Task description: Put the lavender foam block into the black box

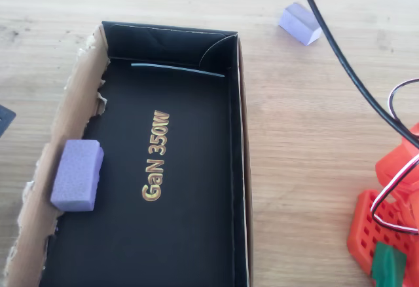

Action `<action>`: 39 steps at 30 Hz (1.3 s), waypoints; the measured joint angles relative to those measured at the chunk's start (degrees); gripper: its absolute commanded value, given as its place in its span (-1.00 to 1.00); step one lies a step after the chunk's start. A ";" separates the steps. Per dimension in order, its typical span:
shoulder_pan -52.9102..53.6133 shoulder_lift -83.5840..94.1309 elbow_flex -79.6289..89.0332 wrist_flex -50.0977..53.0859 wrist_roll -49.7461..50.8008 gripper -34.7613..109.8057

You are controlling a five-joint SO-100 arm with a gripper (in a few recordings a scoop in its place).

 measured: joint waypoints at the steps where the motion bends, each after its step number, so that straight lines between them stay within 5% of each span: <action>1: 0.44 0.00 0.00 0.09 0.44 -0.52; 11: 0.53 0.00 0.00 0.18 4.13 -0.52; 23: -0.44 0.00 0.00 0.18 24.96 -0.52; 39: -1.67 -0.09 0.00 0.18 35.42 -0.52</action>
